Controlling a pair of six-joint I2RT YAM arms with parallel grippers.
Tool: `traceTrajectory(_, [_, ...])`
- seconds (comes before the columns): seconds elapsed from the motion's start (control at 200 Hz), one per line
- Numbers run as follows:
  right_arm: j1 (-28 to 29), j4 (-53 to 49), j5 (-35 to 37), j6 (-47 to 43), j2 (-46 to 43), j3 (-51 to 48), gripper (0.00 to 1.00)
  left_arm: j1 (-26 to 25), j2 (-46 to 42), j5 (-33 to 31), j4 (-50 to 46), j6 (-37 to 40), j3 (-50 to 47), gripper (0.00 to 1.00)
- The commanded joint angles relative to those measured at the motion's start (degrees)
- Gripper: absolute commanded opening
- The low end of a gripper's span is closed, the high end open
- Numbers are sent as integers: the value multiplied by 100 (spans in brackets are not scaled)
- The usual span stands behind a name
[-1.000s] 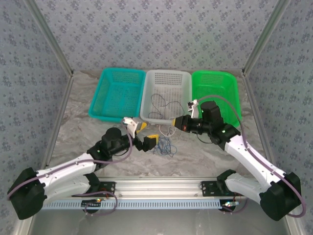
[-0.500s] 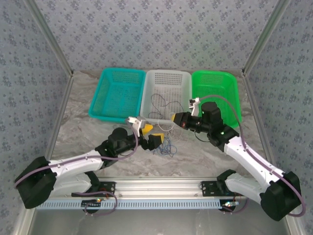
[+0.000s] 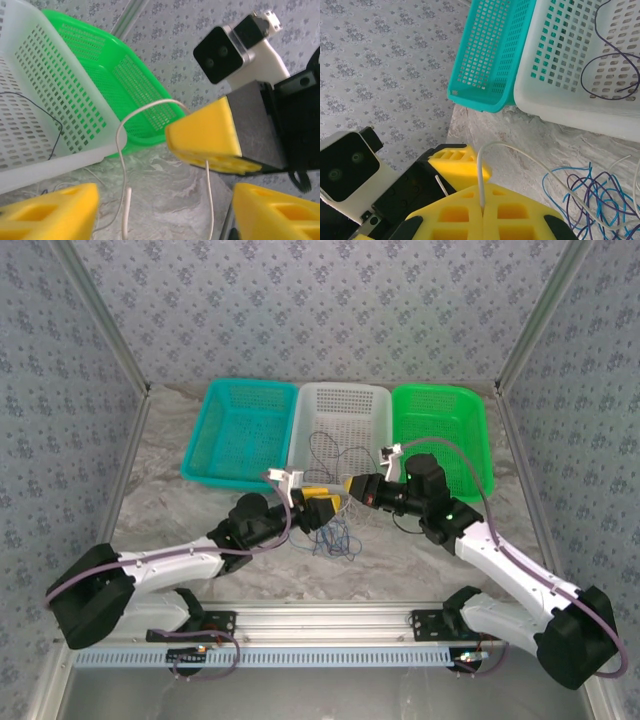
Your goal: Untangle the cables
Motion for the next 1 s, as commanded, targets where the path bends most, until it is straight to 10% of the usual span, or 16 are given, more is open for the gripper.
traceTrajectory(0.0, [42,203,125,70,-95,-50,0,-36,77,67,337,-102,268,38])
traceTrajectory(0.245, [102,58,509,-25,-133,-156,17,-27,-300,-141,-207,235,354,0])
traceTrajectory(0.385, [250,-556,1097,-510,-234,-57,66,55,-884,-358,-817,522,451,0])
traceTrajectory(0.47, [388,-1028,1681,-925,-391,-11,79,146,-1291,-381,-1187,627,573,0])
traceTrajectory(0.999, [2167,177,3829,-2887,211,-722,87,167,-1748,-341,-1862,539,1333,0])
